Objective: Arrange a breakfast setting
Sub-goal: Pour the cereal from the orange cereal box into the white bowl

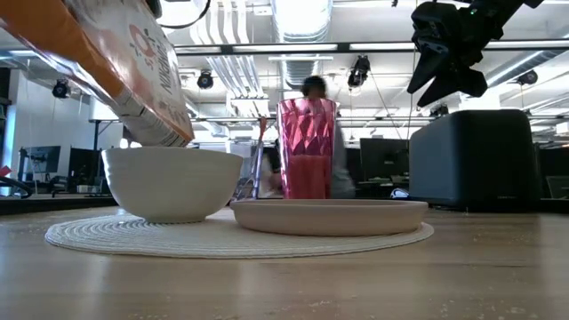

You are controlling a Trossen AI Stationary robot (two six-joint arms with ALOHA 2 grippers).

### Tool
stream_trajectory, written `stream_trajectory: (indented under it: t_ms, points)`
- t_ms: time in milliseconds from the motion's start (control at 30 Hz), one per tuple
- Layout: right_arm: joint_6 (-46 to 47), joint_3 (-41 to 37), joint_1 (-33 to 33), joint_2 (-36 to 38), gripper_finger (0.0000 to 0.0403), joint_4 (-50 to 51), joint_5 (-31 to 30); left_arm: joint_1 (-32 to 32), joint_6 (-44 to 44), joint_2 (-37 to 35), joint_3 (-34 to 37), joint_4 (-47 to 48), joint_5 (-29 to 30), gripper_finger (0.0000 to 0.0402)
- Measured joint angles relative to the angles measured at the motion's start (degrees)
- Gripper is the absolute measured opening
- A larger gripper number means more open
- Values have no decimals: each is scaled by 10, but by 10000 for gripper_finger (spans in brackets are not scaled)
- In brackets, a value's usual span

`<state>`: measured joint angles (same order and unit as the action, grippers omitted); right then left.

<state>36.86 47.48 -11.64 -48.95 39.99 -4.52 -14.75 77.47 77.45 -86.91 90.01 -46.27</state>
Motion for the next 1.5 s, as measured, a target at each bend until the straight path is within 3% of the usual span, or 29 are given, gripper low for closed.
stream_trajectory:
  t_ms: [133, 433, 1500]
  points:
    - [0, 0, 0, 0, 176, 0, 0, 3, 0, 8, 0, 0, -41, 0]
    - [0, 0, 0, 0, 176, 0, 0, -1, -5, 36, 0, 0, -72, 0]
    - [0, 0, 0, 0, 176, 0, 0, 1, -35, 23, 0, 0, -38, 0]
